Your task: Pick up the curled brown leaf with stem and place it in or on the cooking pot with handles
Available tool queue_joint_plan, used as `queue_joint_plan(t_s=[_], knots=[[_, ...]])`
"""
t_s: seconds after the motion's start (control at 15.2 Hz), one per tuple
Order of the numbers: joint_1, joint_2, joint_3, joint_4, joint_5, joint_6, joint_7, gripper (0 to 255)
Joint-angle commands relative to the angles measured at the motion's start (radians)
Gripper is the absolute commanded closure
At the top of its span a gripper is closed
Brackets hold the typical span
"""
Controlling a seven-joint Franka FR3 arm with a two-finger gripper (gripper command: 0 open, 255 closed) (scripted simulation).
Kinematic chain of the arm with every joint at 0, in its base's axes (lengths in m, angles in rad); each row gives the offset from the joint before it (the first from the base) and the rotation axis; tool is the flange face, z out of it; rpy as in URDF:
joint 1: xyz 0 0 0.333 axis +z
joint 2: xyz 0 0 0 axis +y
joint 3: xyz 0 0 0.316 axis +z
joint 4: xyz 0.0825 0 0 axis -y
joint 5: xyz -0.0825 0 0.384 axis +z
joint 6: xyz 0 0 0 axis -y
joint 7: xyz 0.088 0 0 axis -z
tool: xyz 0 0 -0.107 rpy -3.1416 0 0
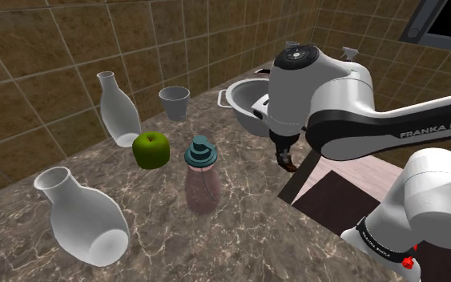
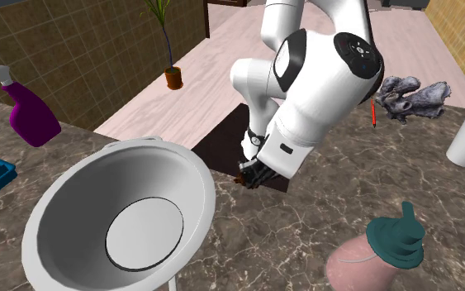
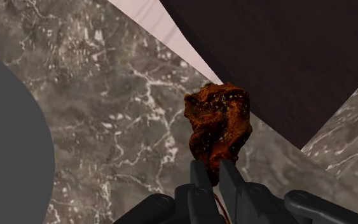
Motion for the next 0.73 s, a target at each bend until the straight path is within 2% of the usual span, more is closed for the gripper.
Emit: queue_joint_plan(t_s=[0.0,0.66], knots=[[0.001,-0.012,-0.005,0.023,0.003,-0.034,-0.012,255],[0.003,-0.052,-0.02,0.129,0.01,-0.174,-0.054,255]])
